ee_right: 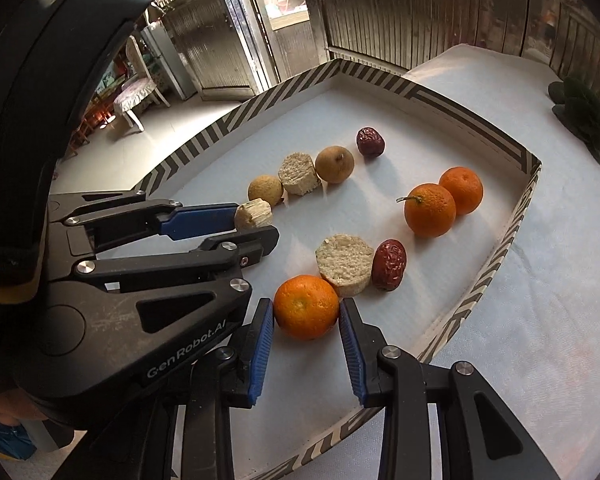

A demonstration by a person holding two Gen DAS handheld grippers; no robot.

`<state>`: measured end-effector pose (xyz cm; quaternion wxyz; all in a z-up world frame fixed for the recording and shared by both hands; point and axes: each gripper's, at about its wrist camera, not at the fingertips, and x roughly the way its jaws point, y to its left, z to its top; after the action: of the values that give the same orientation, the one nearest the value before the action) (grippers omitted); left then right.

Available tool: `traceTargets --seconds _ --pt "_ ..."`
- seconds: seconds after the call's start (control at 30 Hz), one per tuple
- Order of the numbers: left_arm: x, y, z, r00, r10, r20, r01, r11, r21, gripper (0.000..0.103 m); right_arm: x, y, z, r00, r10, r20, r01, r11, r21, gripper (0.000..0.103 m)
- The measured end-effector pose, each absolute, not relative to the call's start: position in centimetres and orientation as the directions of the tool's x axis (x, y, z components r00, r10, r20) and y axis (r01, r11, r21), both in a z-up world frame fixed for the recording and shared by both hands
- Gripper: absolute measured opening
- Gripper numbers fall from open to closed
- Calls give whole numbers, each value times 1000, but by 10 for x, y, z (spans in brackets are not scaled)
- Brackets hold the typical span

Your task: Organize fruits

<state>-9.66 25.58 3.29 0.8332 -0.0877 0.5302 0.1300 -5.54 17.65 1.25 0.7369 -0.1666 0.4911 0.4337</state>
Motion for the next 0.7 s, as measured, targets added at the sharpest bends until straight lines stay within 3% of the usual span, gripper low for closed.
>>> traceTargets --seconds 0.47,0.53,0.6,0.7 --pt "-102 255 37 387 124 -914 -337 941 -15 28 -70 156 30 153 513 -845 -783 585 213 38" --pt "-103 255 39 387 135 -912 -341 940 -6 38 -71 155 33 157 515 -843 -783 585 212 38" --pt "-105 256 43 391 151 -908 -351 936 5 56 -72 153 36 176 508 -843 -782 592 193 38" --pt "-107 257 50 408 161 -899 -359 933 4 63 -73 147 40 182 514 -838 -776 598 198 38"
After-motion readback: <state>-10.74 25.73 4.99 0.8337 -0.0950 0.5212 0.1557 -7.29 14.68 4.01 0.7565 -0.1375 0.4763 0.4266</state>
